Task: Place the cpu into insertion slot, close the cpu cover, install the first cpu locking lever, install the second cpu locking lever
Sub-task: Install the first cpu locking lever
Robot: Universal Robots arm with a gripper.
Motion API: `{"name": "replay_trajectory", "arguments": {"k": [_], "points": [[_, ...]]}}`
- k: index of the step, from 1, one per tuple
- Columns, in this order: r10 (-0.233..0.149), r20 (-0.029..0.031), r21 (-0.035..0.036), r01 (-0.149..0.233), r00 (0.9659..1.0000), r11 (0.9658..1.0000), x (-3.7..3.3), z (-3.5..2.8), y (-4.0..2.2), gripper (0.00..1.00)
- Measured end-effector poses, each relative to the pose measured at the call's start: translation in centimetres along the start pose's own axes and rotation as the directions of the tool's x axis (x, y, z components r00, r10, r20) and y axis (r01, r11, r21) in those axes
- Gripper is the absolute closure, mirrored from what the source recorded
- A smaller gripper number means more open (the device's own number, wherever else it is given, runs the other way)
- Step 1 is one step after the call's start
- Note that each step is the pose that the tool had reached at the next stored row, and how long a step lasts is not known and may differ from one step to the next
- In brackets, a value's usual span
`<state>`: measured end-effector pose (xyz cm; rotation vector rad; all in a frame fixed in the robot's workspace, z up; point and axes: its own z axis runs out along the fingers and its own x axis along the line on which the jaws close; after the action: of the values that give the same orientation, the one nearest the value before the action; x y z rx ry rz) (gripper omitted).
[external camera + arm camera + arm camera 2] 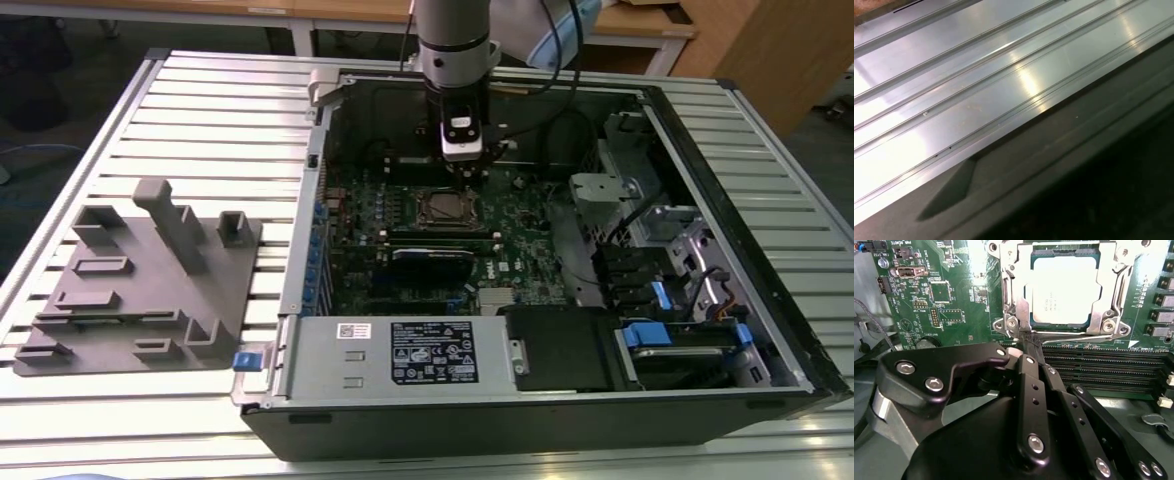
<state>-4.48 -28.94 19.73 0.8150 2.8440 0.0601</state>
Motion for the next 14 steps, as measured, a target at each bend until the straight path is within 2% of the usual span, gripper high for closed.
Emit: {"name": "replay_trajectory", "arguments": {"k": [9, 14], "points": [[0.000, -0.0036, 0.0022, 0.000, 1.0000, 1.0000, -0.19, -1.16, 0.11, 0.89], [0.000, -0.0036, 0.0021, 0.000, 1.0000, 1.0000, -0.21, -1.25, 0.11, 0.89]]}}
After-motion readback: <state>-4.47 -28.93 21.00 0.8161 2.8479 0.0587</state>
